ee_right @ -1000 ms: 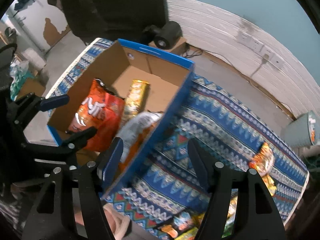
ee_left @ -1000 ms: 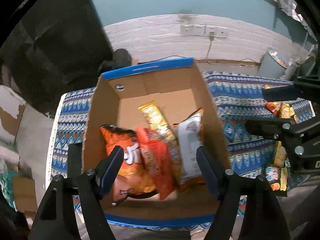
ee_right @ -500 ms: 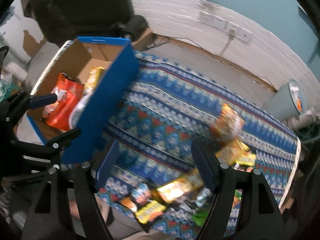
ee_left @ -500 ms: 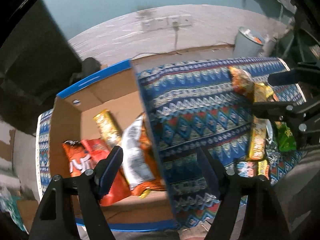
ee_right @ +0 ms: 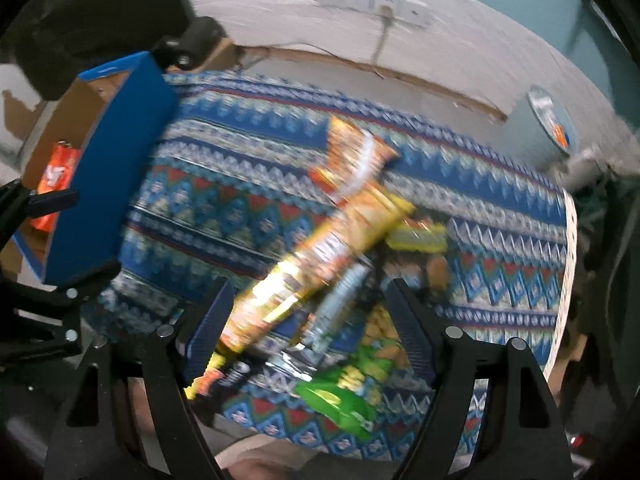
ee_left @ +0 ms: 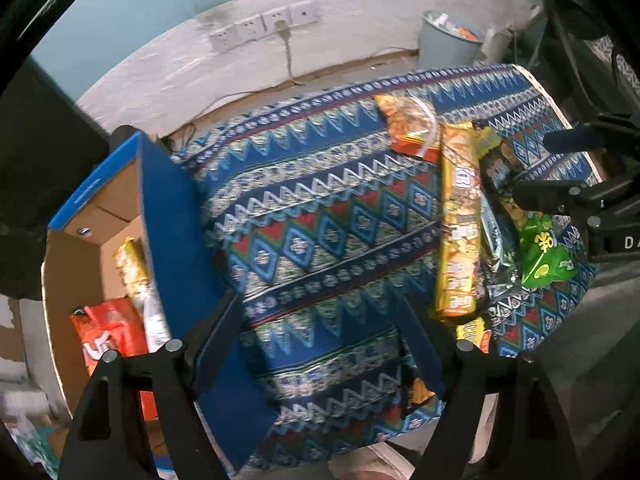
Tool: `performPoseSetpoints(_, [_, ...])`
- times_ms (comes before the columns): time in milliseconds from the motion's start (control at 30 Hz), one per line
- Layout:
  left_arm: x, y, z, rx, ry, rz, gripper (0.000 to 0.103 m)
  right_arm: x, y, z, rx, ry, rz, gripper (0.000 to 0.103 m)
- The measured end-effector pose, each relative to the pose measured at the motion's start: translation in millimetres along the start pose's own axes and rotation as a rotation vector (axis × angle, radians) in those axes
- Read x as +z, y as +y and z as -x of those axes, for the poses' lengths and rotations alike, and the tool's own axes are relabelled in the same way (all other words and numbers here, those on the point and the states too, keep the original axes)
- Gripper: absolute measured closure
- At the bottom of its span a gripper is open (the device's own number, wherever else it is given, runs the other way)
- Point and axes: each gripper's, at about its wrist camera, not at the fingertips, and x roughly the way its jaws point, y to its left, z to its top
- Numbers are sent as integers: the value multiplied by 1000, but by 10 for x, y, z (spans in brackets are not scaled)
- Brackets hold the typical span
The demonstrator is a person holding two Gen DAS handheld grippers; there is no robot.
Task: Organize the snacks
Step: 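Grasp the long gold stick pack with left tool while right tool grasps green peanut bag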
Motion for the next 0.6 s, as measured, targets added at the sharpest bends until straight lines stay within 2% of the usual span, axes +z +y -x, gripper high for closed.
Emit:
performPoseSetpoints(233, [83, -215, -193, -28, 38, -16, 22, -228, -324, -238, -17, 63, -85, 24])
performPoseSetpoints(600, [305, -548, -504, -112, 80, -13, 22, -482, -515, -618, -32, 148, -128, 24])
